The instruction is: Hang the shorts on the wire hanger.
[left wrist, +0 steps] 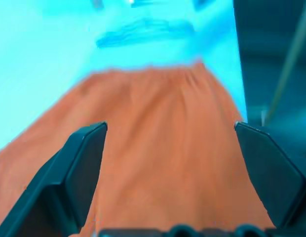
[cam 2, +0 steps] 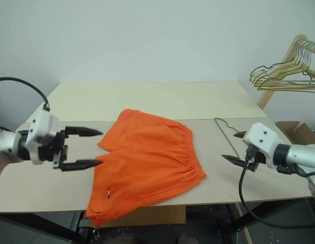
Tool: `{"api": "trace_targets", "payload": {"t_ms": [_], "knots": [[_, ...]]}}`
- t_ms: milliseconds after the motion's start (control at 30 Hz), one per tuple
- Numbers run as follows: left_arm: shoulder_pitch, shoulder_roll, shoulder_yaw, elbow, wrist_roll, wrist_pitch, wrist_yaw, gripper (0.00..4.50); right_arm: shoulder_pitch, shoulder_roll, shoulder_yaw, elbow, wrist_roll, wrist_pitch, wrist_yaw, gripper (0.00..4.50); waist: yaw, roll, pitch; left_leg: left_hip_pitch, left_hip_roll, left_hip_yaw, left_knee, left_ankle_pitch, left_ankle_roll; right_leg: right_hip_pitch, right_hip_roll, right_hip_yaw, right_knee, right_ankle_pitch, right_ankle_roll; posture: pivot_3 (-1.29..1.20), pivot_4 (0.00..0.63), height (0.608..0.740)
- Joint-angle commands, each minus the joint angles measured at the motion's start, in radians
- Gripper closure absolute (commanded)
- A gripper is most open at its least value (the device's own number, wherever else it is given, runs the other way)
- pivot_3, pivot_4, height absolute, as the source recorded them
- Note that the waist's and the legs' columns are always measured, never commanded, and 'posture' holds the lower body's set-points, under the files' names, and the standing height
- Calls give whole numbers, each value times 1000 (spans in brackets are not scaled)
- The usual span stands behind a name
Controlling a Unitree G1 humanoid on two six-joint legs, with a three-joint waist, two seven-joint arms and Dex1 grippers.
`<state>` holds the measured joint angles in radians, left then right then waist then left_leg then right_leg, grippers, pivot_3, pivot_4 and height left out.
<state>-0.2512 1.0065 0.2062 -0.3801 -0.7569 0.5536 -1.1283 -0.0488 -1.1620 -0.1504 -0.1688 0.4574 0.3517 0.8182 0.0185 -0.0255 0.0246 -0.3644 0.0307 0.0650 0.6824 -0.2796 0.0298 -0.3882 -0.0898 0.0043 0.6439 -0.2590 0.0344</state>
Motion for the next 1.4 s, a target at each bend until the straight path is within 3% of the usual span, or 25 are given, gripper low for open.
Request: {"api": "trace_targets", "payload": {"t_ms": [33, 133, 300, 567, 933, 1067, 1400], "knots": [[-92, -74, -26, -27, -88, 112, 116, 15, -122, 41, -1, 23, 20, 313, -135, 0, -2, 0, 0, 0, -1, 0, 0, 0, 0, 0, 0, 1, 0, 0, 0, 62, 0, 740], [-139, -123, -51, -36, -89, 148, 165, 15, -238, 76, 53, 78, -19, 555, -221, 0, -7, 0, 0, 0, -3, 1, 0, 0, 0, 0, 0, 2, 0, 1, 0, 53, 0, 740], [-162, -157, -71, -43, -79, 159, 176, 15, -368, 155, 124, 225, -120, 706, -334, 0, -8, 0, 0, -3, -3, 0, 0, 0, 0, -2, 1, 2, -2, 1, 0, 42, 0, 740], [-159, -174, -82, -58, -75, 158, 177, 15, -515, 269, 199, 477, -256, 708, -400, 0, -11, 0, 0, -4, -5, 0, 0, 0, 0, -3, 0, 3, -3, 1, 0, 46, 0, 740], [-138, -155, -56, -96, -90, 176, 168, 15, -617, 349, 195, 685, -331, 716, -408, 0, -10, 0, 0, -4, -6, 0, 0, 0, 0, -3, 0, 3, -2, 2, 1, 76, 0, 740], [-132, -147, -48, -104, -94, 179, 165, 0, -624, 367, 201, 700, -334, 750, -397, 850, -9, 0, 0, -4, -6, 0, 0, 0, 0, -3, 0, 3, -2, 2, 1, 80, 0, 740], [-114, -142, -36, -146, -119, 194, 174, 0, -602, 385, 194, 690, -339, 795, -384, 4304, -7, 0, 0, -4, -6, 0, 0, 0, 0, -3, 0, 3, -3, 2, 1, 83, 0, 740]]}}
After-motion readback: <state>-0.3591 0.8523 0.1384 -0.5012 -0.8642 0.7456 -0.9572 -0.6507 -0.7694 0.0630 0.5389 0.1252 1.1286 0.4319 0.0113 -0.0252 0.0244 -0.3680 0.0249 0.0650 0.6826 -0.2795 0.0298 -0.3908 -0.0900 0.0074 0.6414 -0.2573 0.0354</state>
